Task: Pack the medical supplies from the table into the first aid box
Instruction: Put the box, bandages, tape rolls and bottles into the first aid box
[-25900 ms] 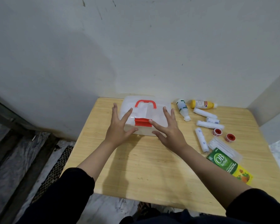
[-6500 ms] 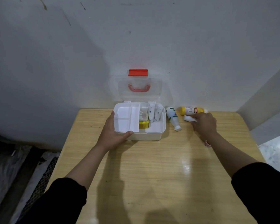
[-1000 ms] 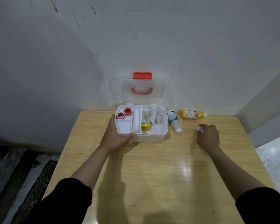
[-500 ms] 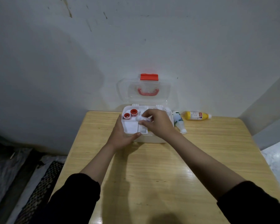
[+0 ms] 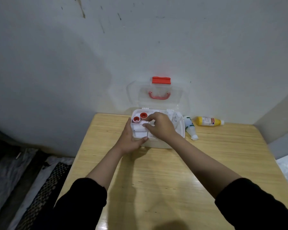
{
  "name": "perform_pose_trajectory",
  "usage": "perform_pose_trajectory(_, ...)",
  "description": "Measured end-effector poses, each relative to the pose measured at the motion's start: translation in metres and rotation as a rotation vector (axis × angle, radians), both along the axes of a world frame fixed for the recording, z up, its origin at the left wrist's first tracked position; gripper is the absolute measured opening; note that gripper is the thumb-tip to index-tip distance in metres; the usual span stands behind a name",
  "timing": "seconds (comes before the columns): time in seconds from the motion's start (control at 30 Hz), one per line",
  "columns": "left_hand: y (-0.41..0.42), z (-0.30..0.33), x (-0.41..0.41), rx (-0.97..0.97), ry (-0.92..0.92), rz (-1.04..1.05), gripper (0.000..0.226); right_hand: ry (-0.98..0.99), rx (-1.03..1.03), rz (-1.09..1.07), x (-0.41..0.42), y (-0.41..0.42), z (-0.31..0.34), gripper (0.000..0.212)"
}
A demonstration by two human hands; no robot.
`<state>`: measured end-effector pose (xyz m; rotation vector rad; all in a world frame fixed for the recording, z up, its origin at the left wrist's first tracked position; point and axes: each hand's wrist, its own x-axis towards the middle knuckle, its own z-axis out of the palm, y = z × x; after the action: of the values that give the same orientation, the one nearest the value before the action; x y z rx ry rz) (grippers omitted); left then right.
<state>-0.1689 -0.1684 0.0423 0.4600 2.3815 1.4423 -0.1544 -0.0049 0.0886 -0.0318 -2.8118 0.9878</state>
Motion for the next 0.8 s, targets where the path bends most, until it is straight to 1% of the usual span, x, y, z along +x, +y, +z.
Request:
perform_pose_trajectory(0.07, -0.001, -0.003, -0.001, -0.024, -0.017, 0.014, 0.111, 0.124, -0.059, -0.088, 0.012, 0.021, -0.006, 0.02)
perform_pose_trajectory(0.13, -0.002, -0.005, -0.002, -0.045, -0.036, 0.02, 0.117, 0.216, -0.095, -0.228, 0.024, 0.05, -0.014, 0.015)
perform_pose_trajectory(0.2, -0.002, -0.005, -0.002, -0.078, -0.056, 0.028, 0.118, 0.23, -0.121, -0.399, 0.033, 0.083, -0.021, 0.013)
perform_pose_trajectory(0.3, 0.0, -0.003, -0.003, -0.089, -0.055, 0.046, 0.118, 0.167, -0.228, -0.734, 0.04, 0.132, -0.036, 0.019)
perform_pose_trajectory(0.37, 0.0, -0.003, -0.004, -0.095, -0.049, 0.063, 0.116, 0.074, -0.344, -0.962, 0.039, 0.161, -0.046, 0.027)
perform_pose_trajectory(0.43, -0.001, -0.005, -0.005, -0.118, -0.048, 0.075, 0.116, -0.045, -0.453, -1.109, 0.036, 0.182, -0.054, 0.039)
perform_pose_trajectory(0.53, -0.001, -0.005, -0.005, -0.145, -0.041, 0.082, 0.116, -0.2, -0.489, -1.141, 0.025, 0.198, -0.062, 0.059)
perform_pose_trajectory(0.6, 0.0, -0.002, -0.004, -0.145, -0.037, 0.08, 0.115, -0.279, -0.481, -1.162, 0.016, 0.202, -0.065, 0.066)
perform_pose_trajectory(0.7, 0.001, 0.0, -0.002, -0.15, -0.028, 0.084, 0.114, -0.306, -0.52, -1.199, 0.005, 0.205, -0.063, 0.066)
perform_pose_trajectory(0.8, 0.004, 0.003, 0.0, -0.137, -0.033, 0.092, 0.114, -0.266, -0.654, -1.239, 0.0, 0.205, -0.06, 0.063)
